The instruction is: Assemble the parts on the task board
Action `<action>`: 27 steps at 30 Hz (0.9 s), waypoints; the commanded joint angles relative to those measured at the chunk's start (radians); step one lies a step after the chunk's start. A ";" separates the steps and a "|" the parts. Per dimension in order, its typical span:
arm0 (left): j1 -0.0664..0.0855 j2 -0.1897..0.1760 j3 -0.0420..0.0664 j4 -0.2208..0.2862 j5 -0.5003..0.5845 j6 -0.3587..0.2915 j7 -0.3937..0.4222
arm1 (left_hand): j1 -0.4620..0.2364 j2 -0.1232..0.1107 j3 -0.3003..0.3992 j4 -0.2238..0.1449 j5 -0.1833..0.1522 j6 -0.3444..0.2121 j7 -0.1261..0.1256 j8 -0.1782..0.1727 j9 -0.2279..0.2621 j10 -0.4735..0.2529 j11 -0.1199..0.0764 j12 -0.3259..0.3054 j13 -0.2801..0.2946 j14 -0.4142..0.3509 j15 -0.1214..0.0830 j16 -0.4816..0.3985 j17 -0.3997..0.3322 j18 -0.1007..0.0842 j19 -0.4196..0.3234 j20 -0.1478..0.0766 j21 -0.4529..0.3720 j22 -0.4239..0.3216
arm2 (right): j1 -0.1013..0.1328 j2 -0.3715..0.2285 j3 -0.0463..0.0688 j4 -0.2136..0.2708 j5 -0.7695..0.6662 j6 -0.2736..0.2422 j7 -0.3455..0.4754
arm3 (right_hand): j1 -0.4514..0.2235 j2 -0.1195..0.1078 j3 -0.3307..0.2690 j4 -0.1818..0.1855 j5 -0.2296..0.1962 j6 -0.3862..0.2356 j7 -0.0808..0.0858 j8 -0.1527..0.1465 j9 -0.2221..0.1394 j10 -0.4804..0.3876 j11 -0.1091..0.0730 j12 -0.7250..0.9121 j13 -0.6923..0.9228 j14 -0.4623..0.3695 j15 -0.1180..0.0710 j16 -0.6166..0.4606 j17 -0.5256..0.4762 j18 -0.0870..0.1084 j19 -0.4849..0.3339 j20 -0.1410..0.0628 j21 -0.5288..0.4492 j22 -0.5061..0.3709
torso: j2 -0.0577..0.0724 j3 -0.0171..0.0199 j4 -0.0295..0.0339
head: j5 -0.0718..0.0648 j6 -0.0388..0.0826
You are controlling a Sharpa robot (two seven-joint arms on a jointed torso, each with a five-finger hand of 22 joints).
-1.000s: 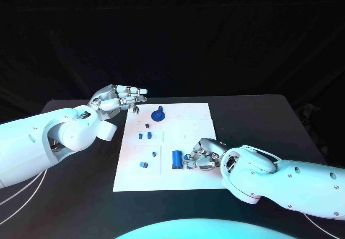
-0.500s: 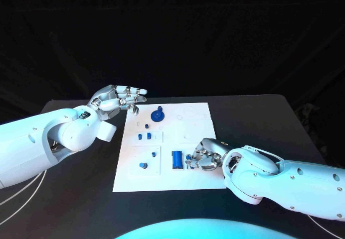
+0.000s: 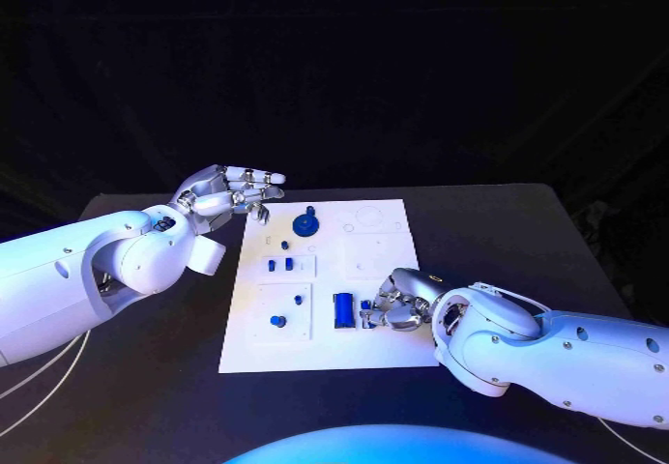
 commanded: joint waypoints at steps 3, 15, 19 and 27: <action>0.000 0.002 0.000 0.001 -0.005 0.017 0.005 | -0.008 0.002 -0.001 -0.005 0.004 -0.008 0.003 -0.004 -0.001 -0.005 -0.001 0.005 0.001 -0.009 -0.001 -0.004 -0.001 0.014 -0.004 0.000 -0.006 -0.001 | 0.000 0.004 0.000 -0.009 -0.009 0.022 -0.005 | -0.042 -0.009 -0.043 0.024 -0.072 0.001 0.009 -0.001 -0.001 0.034 -0.005 -0.004 0.149 0.082 -0.004 0.004 0.137 -0.007 0.104 -0.008 0.004 0.263 | 0.000 -0.0006 0.0000 | 0.000 0.000; 0.000 0.001 0.000 0.001 -0.005 0.017 0.003 | -0.008 0.002 -0.001 -0.004 0.004 -0.008 0.003 -0.004 -0.001 -0.006 -0.001 0.005 0.001 -0.009 -0.001 -0.004 -0.002 0.014 -0.004 0.001 -0.006 -0.001 | 0.000 0.003 0.000 -0.013 -0.017 0.027 -0.005 | -0.063 -0.012 -0.101 0.055 -0.107 -0.002 0.010 -0.002 0.001 0.030 -0.003 -0.013 0.146 0.081 -0.003 0.002 0.133 -0.007 0.104 -0.006 0.004 0.263 | -0.001 0.0005 -0.0005 | 0.000 -0.001; 0.000 0.001 0.000 0.001 -0.005 0.017 0.002 | -0.008 0.002 -0.001 -0.004 0.004 -0.008 0.003 -0.004 -0.001 -0.006 -0.001 0.005 0.001 -0.009 -0.001 -0.004 -0.002 0.014 -0.004 0.001 -0.006 -0.001 | 0.000 -0.005 0.000 -0.003 -0.023 0.019 -0.002 | -0.047 -0.006 -0.110 0.053 -0.098 -0.002 0.009 -0.001 0.003 0.031 -0.004 -0.011 0.147 0.081 -0.003 0.002 0.134 -0.007 0.104 -0.007 0.004 0.263 | 0.000 0.0009 -0.0008 | 0.000 -0.001; 0.000 0.000 0.000 0.001 -0.005 0.016 0.001 | -0.008 0.002 -0.001 -0.004 0.004 -0.008 0.003 -0.004 -0.001 -0.006 -0.001 0.005 0.001 -0.009 -0.001 -0.004 -0.002 0.014 -0.004 0.001 -0.006 -0.001 | 0.000 -0.048 0.000 0.041 -0.026 0.020 0.011 | -0.024 -0.006 -0.124 0.043 -0.095 -0.003 0.009 0.000 0.004 0.032 -0.004 -0.008 0.149 0.081 -0.003 0.003 0.136 -0.007 0.104 -0.007 0.004 0.263 | 0.000 0.0006 -0.0017 | 0.004 -0.001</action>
